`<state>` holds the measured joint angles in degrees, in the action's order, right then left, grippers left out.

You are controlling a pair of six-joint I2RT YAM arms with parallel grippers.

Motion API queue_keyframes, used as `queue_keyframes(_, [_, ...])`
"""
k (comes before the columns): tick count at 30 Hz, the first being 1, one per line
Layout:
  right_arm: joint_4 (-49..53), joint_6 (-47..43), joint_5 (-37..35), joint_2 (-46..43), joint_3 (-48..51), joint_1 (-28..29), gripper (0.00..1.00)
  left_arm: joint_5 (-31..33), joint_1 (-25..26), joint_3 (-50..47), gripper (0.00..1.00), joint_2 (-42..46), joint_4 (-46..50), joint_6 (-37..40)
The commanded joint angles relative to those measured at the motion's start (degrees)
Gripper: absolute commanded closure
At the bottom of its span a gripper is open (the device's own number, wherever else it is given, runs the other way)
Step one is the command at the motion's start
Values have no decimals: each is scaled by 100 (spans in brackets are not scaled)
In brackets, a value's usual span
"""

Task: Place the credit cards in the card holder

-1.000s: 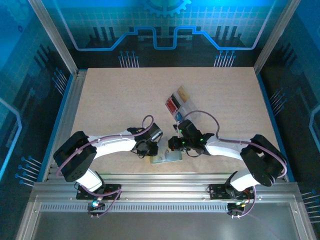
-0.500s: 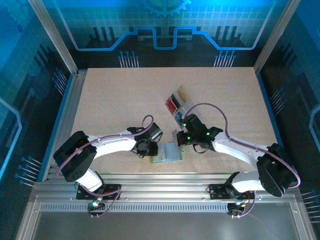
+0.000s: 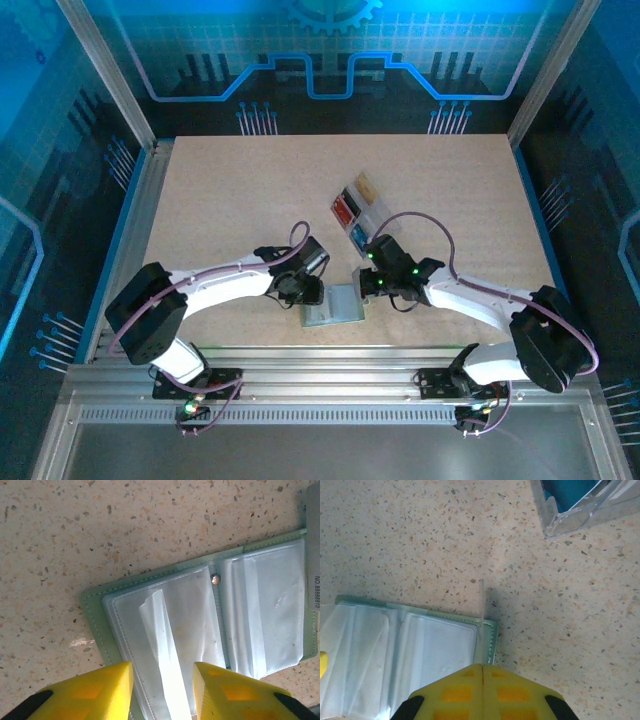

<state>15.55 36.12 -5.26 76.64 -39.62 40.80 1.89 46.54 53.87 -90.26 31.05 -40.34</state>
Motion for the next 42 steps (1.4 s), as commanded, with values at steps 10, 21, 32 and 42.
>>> queue_keyframes(10, [-728,454,1114,132,349,-242,100,-439,-58,-81,65,-688,-453,115])
queue_keyframes(21, [-1098,774,1690,208,477,-447,100,-502,-46,-216,65,-734,-617,48])
queue_keyframes(32, [-1554,1175,2547,2,690,-740,100,-510,-49,-212,65,-578,-620,0])
queue_keyframes(42, [-1953,1310,2548,513,562,-446,100,-696,-167,-267,61,-105,-583,-128])
